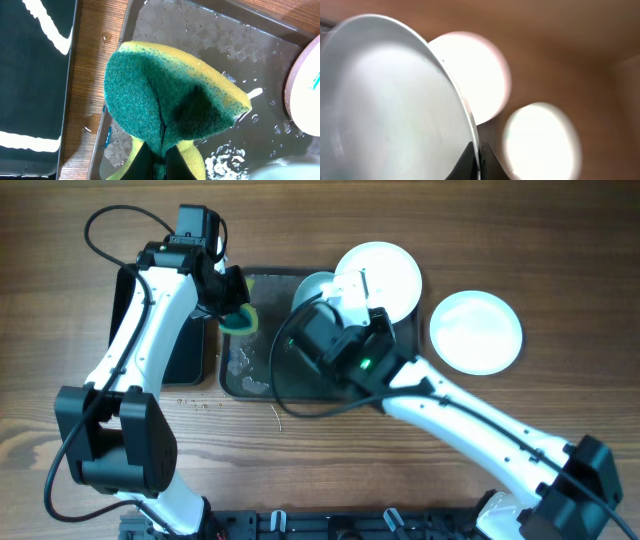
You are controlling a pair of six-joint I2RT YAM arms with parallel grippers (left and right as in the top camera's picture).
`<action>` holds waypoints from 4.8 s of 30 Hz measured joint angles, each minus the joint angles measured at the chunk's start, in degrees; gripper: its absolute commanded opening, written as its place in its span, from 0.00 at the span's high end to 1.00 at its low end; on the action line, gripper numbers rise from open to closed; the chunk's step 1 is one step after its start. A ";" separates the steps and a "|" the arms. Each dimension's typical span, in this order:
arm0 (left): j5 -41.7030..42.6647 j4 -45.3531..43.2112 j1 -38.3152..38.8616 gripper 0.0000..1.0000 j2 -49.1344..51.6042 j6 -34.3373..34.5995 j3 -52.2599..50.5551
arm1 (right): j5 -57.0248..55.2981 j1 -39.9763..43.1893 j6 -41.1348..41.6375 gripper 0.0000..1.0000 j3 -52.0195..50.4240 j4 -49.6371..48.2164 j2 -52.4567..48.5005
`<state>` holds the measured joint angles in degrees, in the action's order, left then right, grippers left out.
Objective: Clean dirty plates on tray and stack at the side
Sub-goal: 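Carry the plate right and stack it on the first clean plate, then grasp the last green-stained plate rim with right gripper, drag it center, then lower the sponge onto the centered plate with left gripper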
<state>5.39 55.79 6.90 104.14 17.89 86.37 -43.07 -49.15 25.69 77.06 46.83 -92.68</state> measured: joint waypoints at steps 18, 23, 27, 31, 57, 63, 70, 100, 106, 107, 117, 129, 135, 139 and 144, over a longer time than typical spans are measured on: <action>0.00 -0.50 0.00 0.96 0.00 0.00 0.00 | 50.31 55.74 1.42 0.95 0.00 11.32 8.22; 0.00 -0.52 0.00 0.96 0.00 0.00 0.00 | 47.28 66.25 -0.07 0.96 -1.70 12.04 7.80; 0.00 -0.59 0.00 0.96 0.00 0.02 0.00 | 45.18 70.01 -0.48 0.96 -6.03 9.57 5.51; 0.00 -0.68 0.00 0.96 0.00 0.02 0.00 | 44.28 70.73 -0.50 0.96 -10.54 6.32 2.14; 0.00 -1.75 0.00 0.96 0.00 0.00 0.00 | 56.24 65.72 -11.41 0.47 1.27 6.08 -6.75; 0.00 -1.79 0.00 0.96 0.00 0.00 0.00 | 56.52 54.90 -14.62 0.48 12.74 3.48 -8.63; 0.00 -2.10 0.00 0.96 0.00 0.00 0.00 | 52.70 44.98 -15.56 0.50 14.71 -0.76 -21.77; 0.00 -2.91 0.00 0.96 0.00 0.02 0.00 | 53.57 43.21 -19.50 0.96 14.47 -9.64 -30.97; 0.00 -2.91 0.00 0.96 0.00 0.00 0.00 | 54.42 42.32 -18.86 0.96 14.47 -8.39 -30.97; 0.00 -2.91 0.00 0.96 0.00 0.00 0.00 | 55.32 42.34 -18.62 0.96 14.47 -7.63 -30.97; 0.00 -2.91 0.00 0.96 0.00 0.00 0.00 | 64.43 38.91 -13.07 0.96 14.47 6.60 -30.73; 0.00 -2.91 0.00 0.96 0.00 0.02 0.00 | 62.47 28.26 -7.69 0.78 14.43 6.95 -30.71; -0.02 -2.93 0.42 0.96 0.00 0.02 0.00 | 62.25 28.13 -1.60 0.86 10.69 2.45 -30.62; -0.04 -2.95 1.99 0.96 0.22 0.02 0.00 | 64.87 28.20 0.76 0.96 7.39 -2.91 -29.77; 0.00 -3.08 4.83 0.96 2.49 0.00 0.00 | 67.30 28.24 1.73 0.96 4.83 -5.97 -28.89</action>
<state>5.39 52.71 11.73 106.63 17.89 86.37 24.23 -20.91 27.42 81.89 40.86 -121.58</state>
